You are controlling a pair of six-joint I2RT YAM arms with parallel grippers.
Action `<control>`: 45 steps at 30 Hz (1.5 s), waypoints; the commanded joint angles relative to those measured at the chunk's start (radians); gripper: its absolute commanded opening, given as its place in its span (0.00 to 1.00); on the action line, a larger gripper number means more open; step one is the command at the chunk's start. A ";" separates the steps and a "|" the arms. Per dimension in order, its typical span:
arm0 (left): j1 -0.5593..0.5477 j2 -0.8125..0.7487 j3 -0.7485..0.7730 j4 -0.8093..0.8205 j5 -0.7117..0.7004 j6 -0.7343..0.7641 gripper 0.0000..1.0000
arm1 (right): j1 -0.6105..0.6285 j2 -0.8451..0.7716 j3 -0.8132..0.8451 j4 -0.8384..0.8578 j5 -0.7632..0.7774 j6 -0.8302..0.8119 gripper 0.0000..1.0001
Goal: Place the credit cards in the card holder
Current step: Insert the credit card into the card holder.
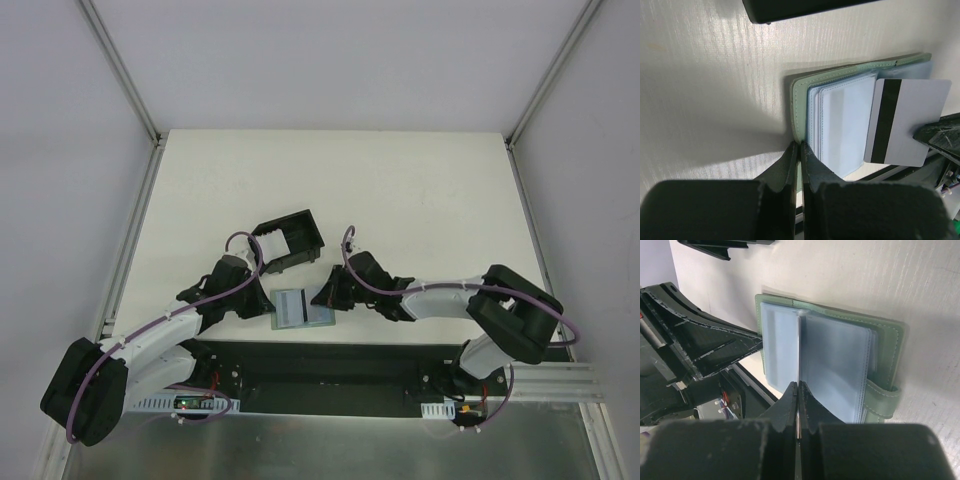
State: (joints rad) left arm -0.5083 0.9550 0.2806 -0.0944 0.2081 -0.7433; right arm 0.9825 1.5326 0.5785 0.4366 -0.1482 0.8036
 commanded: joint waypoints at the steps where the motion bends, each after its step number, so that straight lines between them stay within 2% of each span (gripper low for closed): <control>1: 0.011 0.014 -0.012 -0.062 -0.027 0.016 0.00 | 0.005 0.035 0.035 0.046 -0.025 0.008 0.00; 17: 0.011 0.019 -0.008 -0.064 -0.027 0.018 0.00 | 0.004 0.071 0.005 0.068 -0.011 0.031 0.00; 26: 0.011 0.001 -0.021 -0.064 -0.026 0.012 0.00 | -0.030 0.095 0.007 0.067 -0.022 -0.014 0.00; 45: 0.011 -0.001 -0.018 -0.064 -0.027 0.010 0.00 | 0.045 0.172 0.087 0.044 -0.024 0.068 0.00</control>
State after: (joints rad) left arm -0.5083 0.9531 0.2802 -0.0948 0.2081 -0.7433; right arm 1.0050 1.6688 0.6258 0.5152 -0.1841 0.8398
